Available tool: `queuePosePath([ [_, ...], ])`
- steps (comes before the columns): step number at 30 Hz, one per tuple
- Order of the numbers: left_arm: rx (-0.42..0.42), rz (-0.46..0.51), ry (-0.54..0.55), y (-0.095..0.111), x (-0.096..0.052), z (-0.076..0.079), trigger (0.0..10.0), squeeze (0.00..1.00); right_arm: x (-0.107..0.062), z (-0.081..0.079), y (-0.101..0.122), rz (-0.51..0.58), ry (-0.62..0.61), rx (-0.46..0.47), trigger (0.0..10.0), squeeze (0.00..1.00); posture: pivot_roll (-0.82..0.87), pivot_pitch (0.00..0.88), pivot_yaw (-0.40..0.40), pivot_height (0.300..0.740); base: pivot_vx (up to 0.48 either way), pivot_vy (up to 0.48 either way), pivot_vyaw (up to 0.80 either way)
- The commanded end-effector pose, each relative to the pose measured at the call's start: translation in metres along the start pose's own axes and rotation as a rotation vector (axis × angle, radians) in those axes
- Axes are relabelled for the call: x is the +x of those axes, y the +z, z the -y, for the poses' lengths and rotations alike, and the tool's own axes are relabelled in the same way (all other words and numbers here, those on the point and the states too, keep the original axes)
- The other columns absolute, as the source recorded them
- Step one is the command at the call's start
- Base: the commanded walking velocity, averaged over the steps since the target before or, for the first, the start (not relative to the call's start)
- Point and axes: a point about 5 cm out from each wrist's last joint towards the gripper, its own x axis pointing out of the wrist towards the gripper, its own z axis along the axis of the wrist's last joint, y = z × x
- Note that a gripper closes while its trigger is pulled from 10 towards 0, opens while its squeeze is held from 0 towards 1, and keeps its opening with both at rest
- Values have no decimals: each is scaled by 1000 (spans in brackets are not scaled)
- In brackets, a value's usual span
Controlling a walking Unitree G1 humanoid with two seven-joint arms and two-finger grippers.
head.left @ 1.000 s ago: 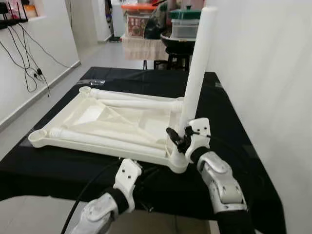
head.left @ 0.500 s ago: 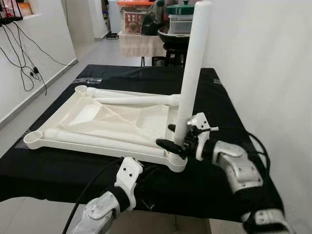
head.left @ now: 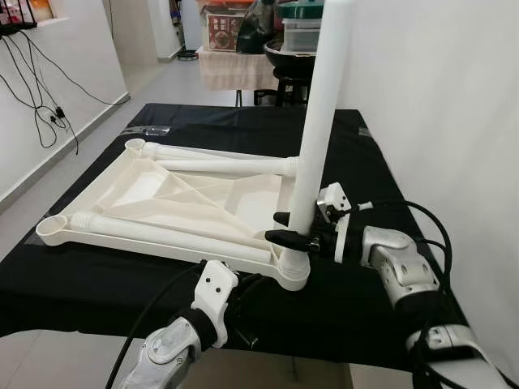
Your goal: Building children table
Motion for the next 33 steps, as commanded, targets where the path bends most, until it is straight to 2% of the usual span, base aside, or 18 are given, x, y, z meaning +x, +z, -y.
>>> queuePosePath([
  [1,0,-12,-6,-2,-1,1,10000,0,3,-7,-15,-45,-54,66,0,0,-18,2,-48,740,0,0,0],
  [2,0,-11,-4,-1,-1,1,10000,0,8,-11,-29,-67,-319,89,0,0,-23,9,-50,740,0,0,0],
  [3,0,-11,-4,-1,-1,1,10000,0,8,-11,-29,-67,-319,89,0,0,-23,9,-50,740,0,0,0],
  [5,0,-10,-2,-1,-2,1,10000,0,7,-19,-43,-118,-619,107,0,0,-27,17,-44,740,0,0,0],
  [6,0,-10,-2,-1,-2,1,10000,0,7,-19,-43,-118,-619,107,0,0,-27,17,-44,740,0,0,0],
  [7,-1,-11,0,-1,-2,0,10000,0,2,-22,-44,-134,-695,114,0,0,-38,15,-32,740,0,0,0],
  [11,0,-14,7,-2,-2,-1,10000,0,5,-16,-41,-116,-654,113,0,0,-36,5,-23,740,0,0,0],
  [14,-1,-18,13,-3,-2,-2,10000,0,10,-19,-40,-123,-627,97,0,0,-37,4,-21,740,0,0,0],
  [15,1,-18,18,-3,-2,-2,10000,0,12,-20,-38,-105,-593,121,10000,0,-35,3,-15,740,0,0,0],
  [16,2,-19,20,-3,-2,-2,10000,0,13,-20,-34,-84,-573,125,10000,549,-31,0,-20,740,0,0,0],
  [17,3,-19,20,-3,-2,-2,10000,0,14,-19,-31,-69,-552,128,10000,1000,-31,0,-20,740,0,0,0],
  [20,2,-21,17,-4,-1,-2,10000,0,18,-22,-24,-51,-478,114,10000,1000,-30,0,-19,740,0,0,0],
  [21,1,-23,13,-4,0,-2,10000,0,24,-23,-11,-7,-339,101,10000,1000,-32,0,-16,740,0,0,0],
  [23,1,-23,13,-4,0,-2,10000,0,24,-23,-11,-7,-339,101,10000,1000,-32,0,-16,740,0,0,0],
  [26,-3,-27,5,-5,1,-2,10000,0,26,-23,2,-5,-20,16,10000,1000,-26,0,-20,740,0,0,0],
  [28,-3,-28,3,-5,2,-1,10000,0,25,-23,4,-14,57,2,10000,1000,-26,0,-20,740,0,0,0],
  [29,-4,-29,3,-6,2,-1,10000,0,26,-17,8,-22,87,-6,10000,0,-25,0,-20,740,0,0,0],
  [33,-4,-31,1,-6,2,-1,10000,0,27,-1,14,-43,135,-2,10000,0,-17,0,-24,740,0,0,0],
])
